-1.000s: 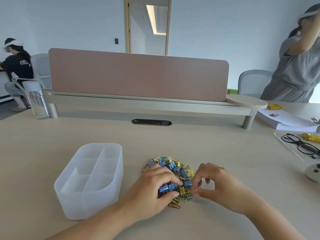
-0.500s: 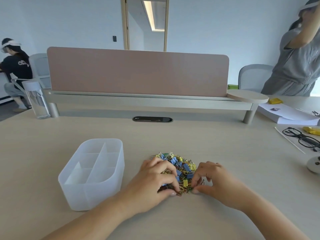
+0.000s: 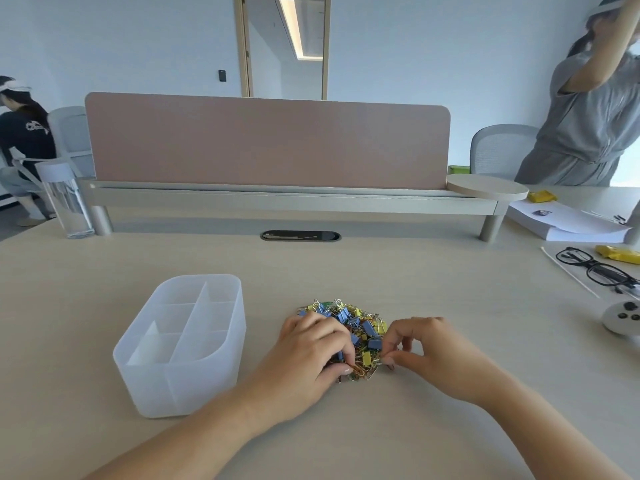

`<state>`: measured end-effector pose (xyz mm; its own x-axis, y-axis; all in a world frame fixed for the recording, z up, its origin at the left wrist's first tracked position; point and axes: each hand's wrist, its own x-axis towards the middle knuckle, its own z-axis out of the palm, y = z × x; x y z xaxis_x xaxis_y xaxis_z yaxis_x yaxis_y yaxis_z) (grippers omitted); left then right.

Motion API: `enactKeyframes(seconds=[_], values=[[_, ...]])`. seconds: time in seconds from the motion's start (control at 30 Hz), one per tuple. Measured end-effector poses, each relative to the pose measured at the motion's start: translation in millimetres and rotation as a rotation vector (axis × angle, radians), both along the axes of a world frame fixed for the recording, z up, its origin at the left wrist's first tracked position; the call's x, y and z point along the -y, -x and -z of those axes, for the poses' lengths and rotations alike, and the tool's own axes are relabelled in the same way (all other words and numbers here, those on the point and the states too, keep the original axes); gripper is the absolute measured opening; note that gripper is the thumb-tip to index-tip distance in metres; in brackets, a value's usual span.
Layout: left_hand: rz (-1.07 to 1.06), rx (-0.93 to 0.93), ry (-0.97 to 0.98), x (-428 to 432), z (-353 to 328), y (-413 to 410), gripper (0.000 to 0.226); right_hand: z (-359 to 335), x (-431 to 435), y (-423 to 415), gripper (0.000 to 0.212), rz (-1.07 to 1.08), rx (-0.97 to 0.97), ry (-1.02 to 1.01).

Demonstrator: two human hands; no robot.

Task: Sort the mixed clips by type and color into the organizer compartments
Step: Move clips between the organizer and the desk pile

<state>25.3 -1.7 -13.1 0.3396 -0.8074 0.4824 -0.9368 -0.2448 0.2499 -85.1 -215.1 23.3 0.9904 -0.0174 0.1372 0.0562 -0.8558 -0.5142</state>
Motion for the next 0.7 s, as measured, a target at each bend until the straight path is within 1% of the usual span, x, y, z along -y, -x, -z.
enactKeyframes(seconds=[0.17, 0.3, 0.4, 0.47, 0.57, 0.7], values=[[0.003, -0.043, 0.034, 0.5, 1.2, 1.5, 0.008, -1.4, -1.1, 1.1, 0.016, -0.008, -0.012, -0.029], [-0.005, -0.102, 0.089, 1.2, -0.1, 1.9, 0.012, -1.5, 3.5, 1.5, 0.022, -0.007, 0.003, -0.02], [-0.008, -0.128, 0.093, -0.1, -1.1, 1.9, 0.007, -3.9, 6.6, 2.4, 0.02, -0.039, 0.002, -0.027], [-0.021, -0.125, 0.1, -0.7, -1.3, 2.7, 0.007, -5.9, 6.5, 3.3, 0.017, -0.064, -0.017, -0.034], [-0.038, -0.092, 0.124, -3.1, -4.1, 3.3, 0.008, -5.4, 4.5, 3.2, 0.018, -0.112, -0.036, -0.037], [0.027, -0.023, 0.024, -8.3, -6.7, 3.3, 0.008, -1.9, 3.8, 1.8, 0.016, -0.109, -0.071, -0.028]])
